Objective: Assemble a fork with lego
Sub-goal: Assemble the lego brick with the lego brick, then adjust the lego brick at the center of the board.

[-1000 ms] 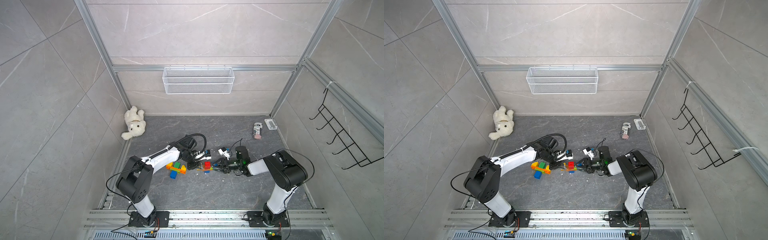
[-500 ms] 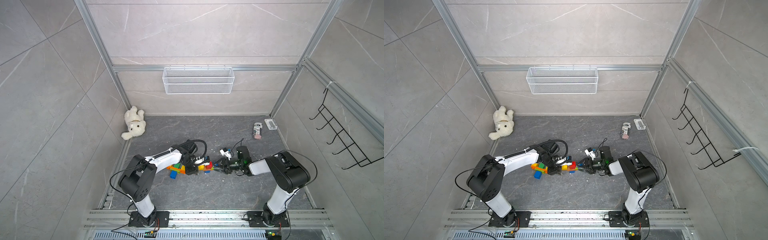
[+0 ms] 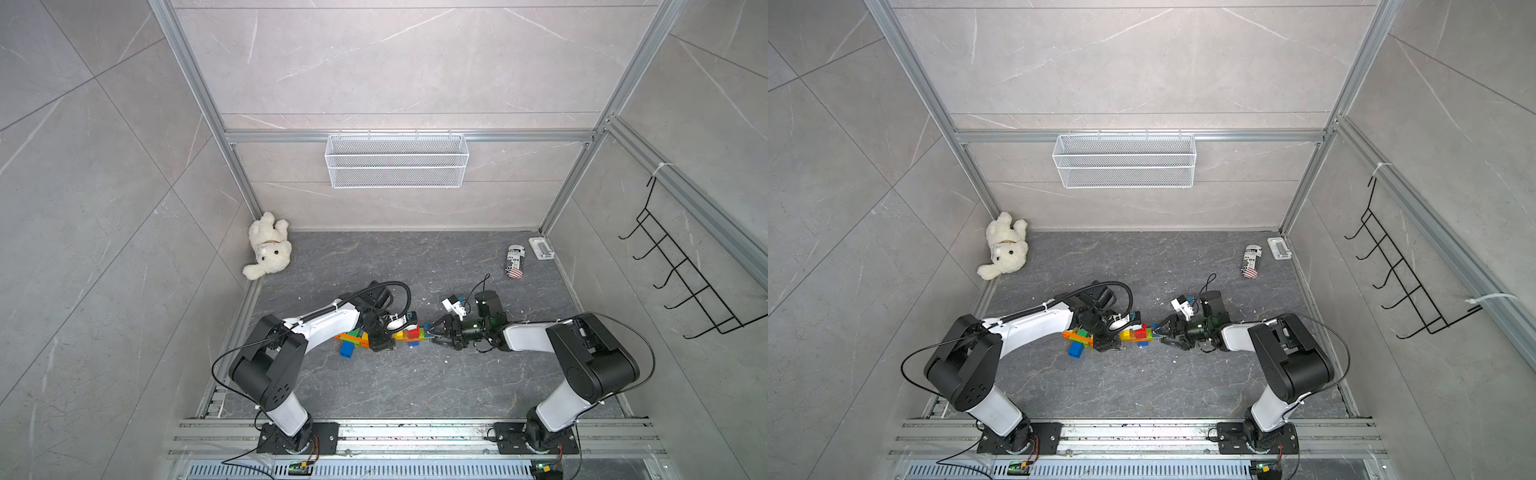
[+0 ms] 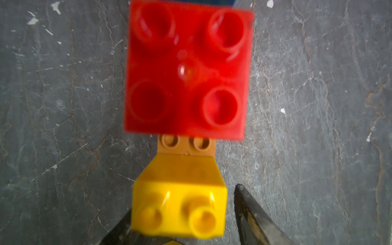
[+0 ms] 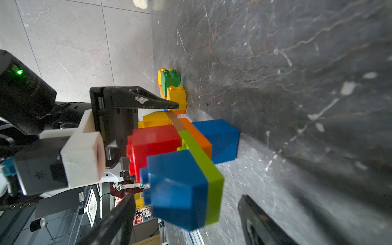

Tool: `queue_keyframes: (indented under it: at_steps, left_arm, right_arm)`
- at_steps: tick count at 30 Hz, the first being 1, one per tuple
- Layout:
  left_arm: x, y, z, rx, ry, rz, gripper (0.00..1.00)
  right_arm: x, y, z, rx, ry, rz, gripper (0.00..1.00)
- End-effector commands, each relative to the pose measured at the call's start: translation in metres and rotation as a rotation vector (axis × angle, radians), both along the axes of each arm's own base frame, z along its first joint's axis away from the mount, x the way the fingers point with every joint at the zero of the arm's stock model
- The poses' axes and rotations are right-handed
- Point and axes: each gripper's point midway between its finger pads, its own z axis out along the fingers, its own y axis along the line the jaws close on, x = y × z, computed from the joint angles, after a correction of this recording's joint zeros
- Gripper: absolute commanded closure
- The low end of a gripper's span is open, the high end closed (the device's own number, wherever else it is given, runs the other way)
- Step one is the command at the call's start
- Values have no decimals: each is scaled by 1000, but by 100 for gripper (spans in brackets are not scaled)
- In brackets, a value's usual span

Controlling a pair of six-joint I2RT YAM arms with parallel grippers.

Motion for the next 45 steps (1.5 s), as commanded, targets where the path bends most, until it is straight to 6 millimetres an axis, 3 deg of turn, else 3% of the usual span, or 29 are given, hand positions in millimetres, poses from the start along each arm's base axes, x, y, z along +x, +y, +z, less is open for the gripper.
queue_keyframes:
  at_steps: [1, 7, 12, 17, 23, 26, 29, 38, 45]
  left_arm:
    - [4, -2, 18, -48, -40, 30, 38]
    - [3, 14, 26, -52, -60, 85, 38]
    - [2, 35, 47, -87, -99, 194, 37]
    - [6, 52, 71, -198, -173, 377, 31]
    - [26, 77, 110, -373, -295, 596, 17]
    - [36, 96, 118, -412, -293, 693, 14]
    - [43, 106, 118, -415, -309, 751, 13]
    - [49, 110, 111, -388, -272, 801, 13]
    - [48, 113, 108, -365, -270, 813, 13]
  right_arm:
    - [-2, -1, 5, -33, -27, 20, 15]
    - [-10, -9, 9, -108, -62, 56, 17]
    - [-18, -29, 28, -283, -189, 101, 17]
    - [-4, -41, 50, -504, -367, 133, 19]
    - [-10, -4, 86, -599, -714, 360, 19]
    - [-11, 17, 94, -670, -862, 472, 20]
    - [-10, 26, 81, -777, -888, 618, 28]
    - [2, 39, 59, -873, -920, 817, 25]
    - [7, 49, 37, -864, -920, 859, 26]
